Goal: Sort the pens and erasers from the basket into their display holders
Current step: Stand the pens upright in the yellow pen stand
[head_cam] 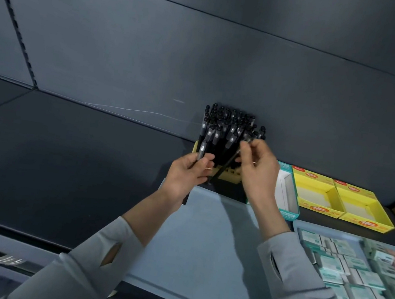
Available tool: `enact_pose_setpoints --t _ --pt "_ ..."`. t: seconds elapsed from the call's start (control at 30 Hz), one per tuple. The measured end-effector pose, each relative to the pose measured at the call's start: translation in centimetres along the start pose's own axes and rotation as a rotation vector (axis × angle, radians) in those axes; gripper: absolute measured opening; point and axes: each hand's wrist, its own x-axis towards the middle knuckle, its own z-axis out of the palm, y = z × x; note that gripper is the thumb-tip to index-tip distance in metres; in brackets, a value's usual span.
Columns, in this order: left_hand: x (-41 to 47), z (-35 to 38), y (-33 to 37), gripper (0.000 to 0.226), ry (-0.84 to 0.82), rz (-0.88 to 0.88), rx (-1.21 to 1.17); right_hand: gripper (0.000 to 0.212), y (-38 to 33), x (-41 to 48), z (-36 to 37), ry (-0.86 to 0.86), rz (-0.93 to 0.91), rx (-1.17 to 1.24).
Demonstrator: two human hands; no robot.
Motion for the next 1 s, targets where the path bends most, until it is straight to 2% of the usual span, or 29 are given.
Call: enact_pose_setpoints --t 0.1,0.2,0.43,0.6,0.77,0.9,1.0 --pt "0.4 -0.5 0.0 0.023 0.084 -0.059 -0.066 0.02 0.0 0.9 -1.0 0.083 0.014 -0.005" --pt "0.7 -0.8 0.1 0.029 0.137 -0.121 -0.169 0.018 -0.4 1.4 -1.3 0.085 -0.015 -0.01" --pt "0.3 -1.2 0.4 0.028 0.083 -0.021 -0.165 0.015 0.2 1.5 0.2 -0.066 -0.101 -0.13" --pt "0.3 -1.4 0.2 0.025 0.057 0.009 -0.133 0.018 0.2 2.2 0.4 -0.103 -0.08 -0.1" --pt "0.1 -0.5 0.3 0.023 -0.018 0.042 -0.095 0.017 -0.8 1.7 -0.6 0.065 -0.117 -0.063" --pt "0.1 1.1 0.3 0.02 -0.107 0.08 -0.016 0.014 -1.8 0.8 -0.7 -0.154 -0.145 0.009" --pt "0.1 1.9 0.1 0.018 -0.145 0.089 0.029 0.009 -1.6 0.3 -0.9 -0.228 -0.113 0.032"
